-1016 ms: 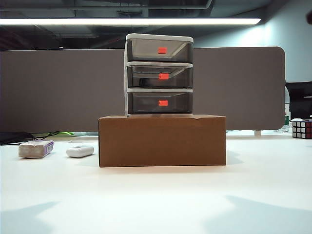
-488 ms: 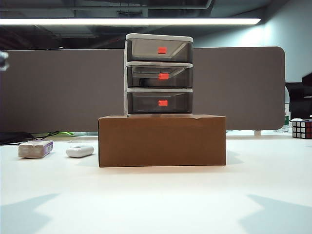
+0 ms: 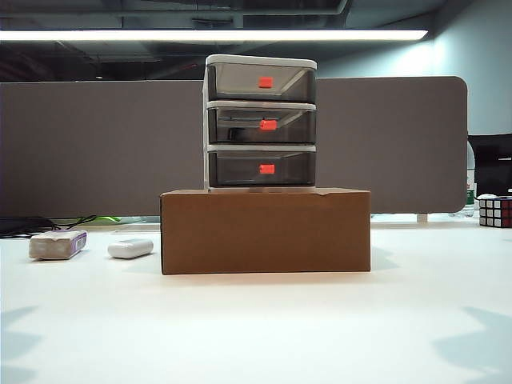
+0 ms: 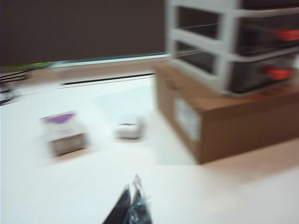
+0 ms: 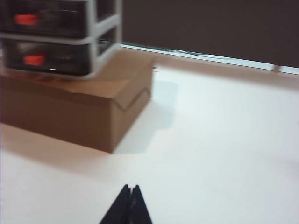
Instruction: Open the second layer of the drawer on the table, pick up the transparent tape on the table and put it in, and finally close the drawer.
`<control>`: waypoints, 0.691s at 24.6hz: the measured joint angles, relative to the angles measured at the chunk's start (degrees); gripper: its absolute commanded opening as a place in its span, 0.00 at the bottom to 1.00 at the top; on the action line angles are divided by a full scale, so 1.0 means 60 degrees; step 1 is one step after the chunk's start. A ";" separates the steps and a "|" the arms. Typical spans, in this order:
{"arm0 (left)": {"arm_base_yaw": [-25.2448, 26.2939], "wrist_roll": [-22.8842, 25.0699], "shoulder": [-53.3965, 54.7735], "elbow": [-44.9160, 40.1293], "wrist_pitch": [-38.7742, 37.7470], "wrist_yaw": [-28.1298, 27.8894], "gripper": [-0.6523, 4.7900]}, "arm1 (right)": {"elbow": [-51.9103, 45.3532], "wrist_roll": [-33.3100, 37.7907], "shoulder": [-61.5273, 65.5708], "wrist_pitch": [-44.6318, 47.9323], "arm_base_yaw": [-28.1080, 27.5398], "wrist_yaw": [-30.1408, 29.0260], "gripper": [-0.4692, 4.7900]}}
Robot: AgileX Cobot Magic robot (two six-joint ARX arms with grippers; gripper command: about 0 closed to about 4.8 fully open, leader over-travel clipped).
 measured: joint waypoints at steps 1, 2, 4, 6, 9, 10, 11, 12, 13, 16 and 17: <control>0.0390 -0.0004 0.0000 0.0000 0.0004 0.0080 0.11 | 0.0000 0.0000 0.0000 -0.0018 -0.0266 -0.0040 0.08; 0.0729 -0.0004 0.0000 0.0000 0.0015 0.0215 0.11 | 0.0000 -0.0004 0.0000 -0.0044 -0.0514 -0.0138 0.08; 0.1730 -0.0004 0.0000 0.0000 0.0044 0.0907 0.11 | 0.0000 0.0000 0.0000 -0.0051 -0.1093 -0.0342 0.08; 0.2754 -0.0007 0.0000 0.0000 0.0113 0.1636 0.11 | 0.0000 0.0000 0.0000 0.0080 -0.1585 -0.0590 0.08; 0.3978 -0.0208 0.0000 0.0004 0.0288 0.2543 0.11 | 0.0000 0.0018 0.0000 0.0302 -0.2029 -0.0699 0.08; 0.4615 -0.0404 0.0000 0.0000 0.0404 0.2932 0.11 | 0.0000 0.0022 0.0000 0.0302 -0.2211 -0.0729 0.08; 0.4812 -0.0448 0.0000 0.0000 0.0470 0.3104 0.11 | 0.0000 0.0022 0.0000 0.0302 -0.2291 -0.0729 0.08; 0.5045 -0.0481 0.0000 0.0004 0.0554 0.3370 0.11 | 0.0000 0.0029 0.0000 0.0302 -0.2339 -0.0721 0.08; 0.5107 -0.0492 0.0000 0.0000 0.0576 0.3413 0.11 | 0.0000 0.0029 0.0000 0.0302 -0.2331 -0.0685 0.08; 0.5078 -0.0503 0.0000 0.0000 0.0616 0.3450 0.11 | 0.0000 0.0047 0.0000 0.0310 -0.2299 -0.0332 0.08; 0.5071 -0.0503 0.0000 0.0000 0.0619 0.3486 0.11 | 0.0000 0.0106 0.0000 0.0332 -0.2299 -0.0197 0.08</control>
